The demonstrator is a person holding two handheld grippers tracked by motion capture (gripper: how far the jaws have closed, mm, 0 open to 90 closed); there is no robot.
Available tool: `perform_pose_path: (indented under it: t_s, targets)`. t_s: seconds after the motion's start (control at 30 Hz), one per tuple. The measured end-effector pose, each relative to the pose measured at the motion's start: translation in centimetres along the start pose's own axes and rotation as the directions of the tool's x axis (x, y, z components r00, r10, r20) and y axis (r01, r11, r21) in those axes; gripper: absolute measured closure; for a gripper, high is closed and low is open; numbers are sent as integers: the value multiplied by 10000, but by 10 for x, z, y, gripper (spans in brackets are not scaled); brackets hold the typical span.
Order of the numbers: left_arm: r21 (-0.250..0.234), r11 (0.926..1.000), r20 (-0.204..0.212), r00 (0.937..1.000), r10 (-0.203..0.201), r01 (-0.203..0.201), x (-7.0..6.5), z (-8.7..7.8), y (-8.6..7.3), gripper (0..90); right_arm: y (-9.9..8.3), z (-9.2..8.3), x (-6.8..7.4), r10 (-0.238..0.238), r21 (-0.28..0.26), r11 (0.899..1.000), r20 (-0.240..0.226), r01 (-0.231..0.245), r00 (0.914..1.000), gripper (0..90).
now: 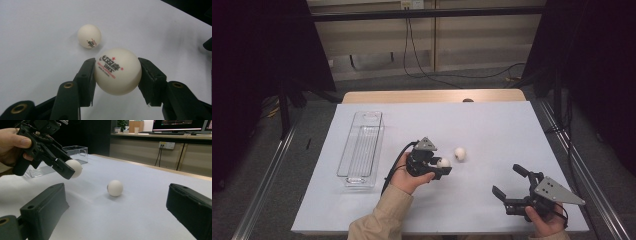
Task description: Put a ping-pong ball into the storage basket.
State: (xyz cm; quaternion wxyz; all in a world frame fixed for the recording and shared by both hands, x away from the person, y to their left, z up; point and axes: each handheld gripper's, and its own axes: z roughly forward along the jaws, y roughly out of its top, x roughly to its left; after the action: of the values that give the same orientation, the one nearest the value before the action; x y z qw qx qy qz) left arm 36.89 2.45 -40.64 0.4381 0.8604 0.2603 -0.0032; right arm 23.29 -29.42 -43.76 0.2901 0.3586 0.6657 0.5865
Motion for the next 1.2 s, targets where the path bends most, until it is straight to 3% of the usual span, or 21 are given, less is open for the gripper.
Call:
perform_pose_path:
  t_s: [1.2]
  targets:
    - [-144, 9989, -361, 9983, -455, 450, 12, -17, 0, 510, 0, 0, 0, -4, 8, 10000, -16, 4, 10000, 24]
